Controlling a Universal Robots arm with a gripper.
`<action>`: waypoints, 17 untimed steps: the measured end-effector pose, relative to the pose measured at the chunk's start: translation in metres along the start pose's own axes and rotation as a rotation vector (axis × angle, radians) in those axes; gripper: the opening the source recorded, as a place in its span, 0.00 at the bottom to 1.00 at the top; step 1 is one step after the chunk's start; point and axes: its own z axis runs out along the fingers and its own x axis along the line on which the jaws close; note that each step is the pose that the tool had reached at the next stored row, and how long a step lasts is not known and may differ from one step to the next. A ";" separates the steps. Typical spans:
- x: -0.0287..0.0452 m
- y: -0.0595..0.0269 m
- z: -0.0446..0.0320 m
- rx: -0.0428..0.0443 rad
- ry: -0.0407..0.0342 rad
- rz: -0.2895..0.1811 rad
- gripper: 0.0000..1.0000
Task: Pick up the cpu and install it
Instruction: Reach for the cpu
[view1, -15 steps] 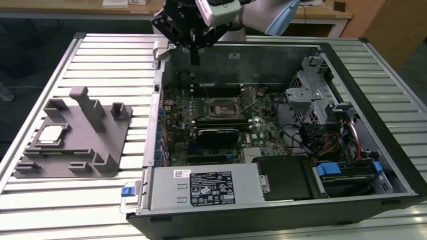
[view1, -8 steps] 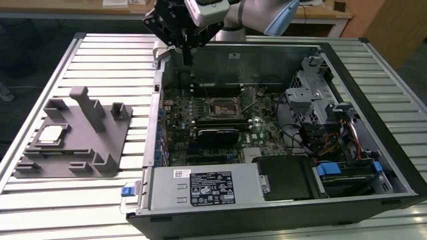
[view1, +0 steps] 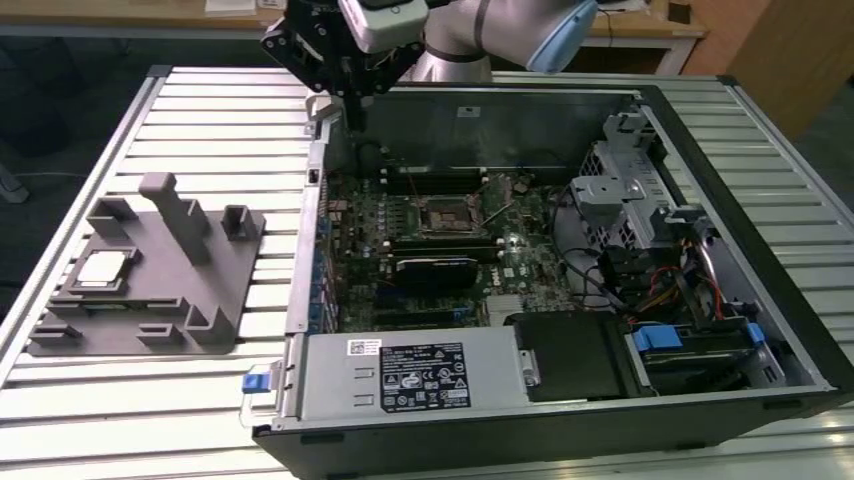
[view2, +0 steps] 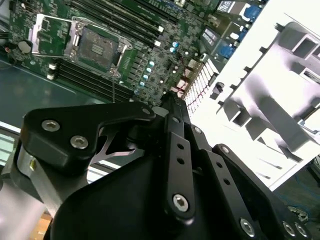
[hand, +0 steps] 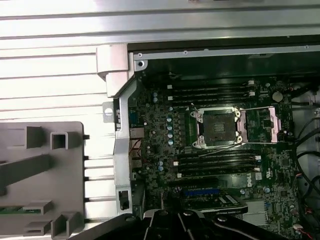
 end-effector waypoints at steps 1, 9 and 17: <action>0.0021 -0.0001 -0.0001 0.0000 -0.0002 0.000 0.11; 0.0194 -0.0014 -0.0007 0.0000 -0.0016 0.000 0.11; 0.0372 -0.0024 -0.0012 -0.0001 -0.0021 0.000 0.11</action>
